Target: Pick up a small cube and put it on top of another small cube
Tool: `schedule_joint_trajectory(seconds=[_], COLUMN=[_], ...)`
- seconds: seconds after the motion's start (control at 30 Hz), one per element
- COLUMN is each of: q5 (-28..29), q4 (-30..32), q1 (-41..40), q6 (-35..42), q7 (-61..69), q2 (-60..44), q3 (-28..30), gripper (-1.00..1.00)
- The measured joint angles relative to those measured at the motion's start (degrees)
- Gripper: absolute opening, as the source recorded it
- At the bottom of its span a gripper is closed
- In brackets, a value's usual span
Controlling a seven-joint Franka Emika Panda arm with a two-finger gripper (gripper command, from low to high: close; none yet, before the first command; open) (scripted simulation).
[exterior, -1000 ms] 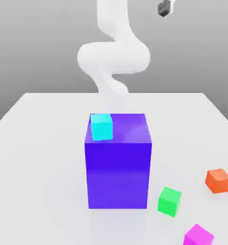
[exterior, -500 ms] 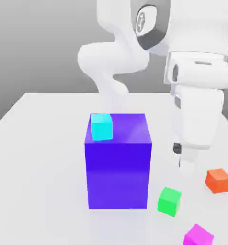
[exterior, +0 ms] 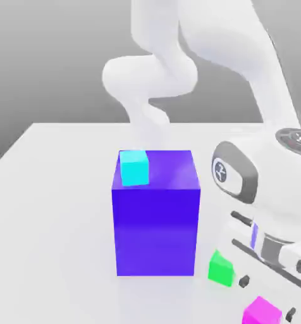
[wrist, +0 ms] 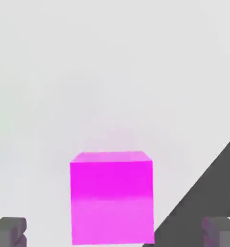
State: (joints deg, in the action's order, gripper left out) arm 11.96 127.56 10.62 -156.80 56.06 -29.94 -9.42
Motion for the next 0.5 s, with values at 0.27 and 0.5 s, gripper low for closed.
schedule_joint_trajectory(seconds=[0.27, 0.5], q5=[0.21, -2.04], q4=[-0.19, 4.85], q1=[0.24, 0.79], q6=[-0.50, 6.09], q7=[-0.04, -6.24], q2=[-0.86, 10.05], q3=[0.27, -0.05], gripper=[-1.00, -1.00])
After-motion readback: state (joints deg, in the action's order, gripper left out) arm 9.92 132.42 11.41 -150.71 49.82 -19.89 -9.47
